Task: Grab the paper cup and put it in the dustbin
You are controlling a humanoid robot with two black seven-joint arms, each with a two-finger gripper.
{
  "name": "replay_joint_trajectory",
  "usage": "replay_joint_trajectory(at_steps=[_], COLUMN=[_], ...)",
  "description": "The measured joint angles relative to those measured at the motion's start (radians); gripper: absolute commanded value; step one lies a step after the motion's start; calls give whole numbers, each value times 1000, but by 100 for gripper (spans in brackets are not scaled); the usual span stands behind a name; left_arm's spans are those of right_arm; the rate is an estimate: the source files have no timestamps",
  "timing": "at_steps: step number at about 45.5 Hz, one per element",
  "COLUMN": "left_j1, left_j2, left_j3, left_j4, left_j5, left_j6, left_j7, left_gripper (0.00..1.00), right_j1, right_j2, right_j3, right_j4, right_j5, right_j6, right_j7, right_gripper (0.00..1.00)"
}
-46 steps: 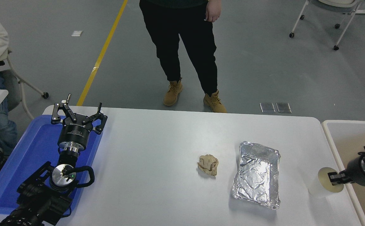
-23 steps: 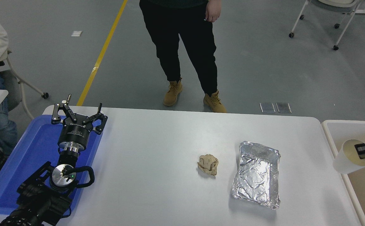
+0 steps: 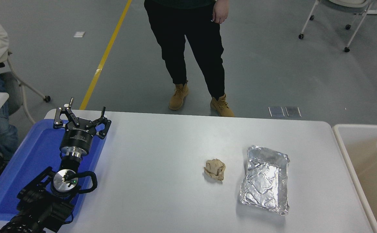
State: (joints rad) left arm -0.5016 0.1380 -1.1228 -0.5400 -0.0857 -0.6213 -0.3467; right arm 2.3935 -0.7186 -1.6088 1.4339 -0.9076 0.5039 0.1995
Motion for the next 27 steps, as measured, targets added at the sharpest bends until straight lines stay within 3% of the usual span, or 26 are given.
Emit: replay_joint_trajectory(at_steps=[27], left_j1=[-1], left_j2=[-1], left_j3=[0], left_j4=[0], left_j5=[-1], left_j6=[0], left_j7=[0], left_gripper=[100], right_j1=[123], right_j2=[11], right_j3=[-70], right_j4=[42], right_j5=[-4], right_j6=[24], right_j7=[-8], right_gripper=[0])
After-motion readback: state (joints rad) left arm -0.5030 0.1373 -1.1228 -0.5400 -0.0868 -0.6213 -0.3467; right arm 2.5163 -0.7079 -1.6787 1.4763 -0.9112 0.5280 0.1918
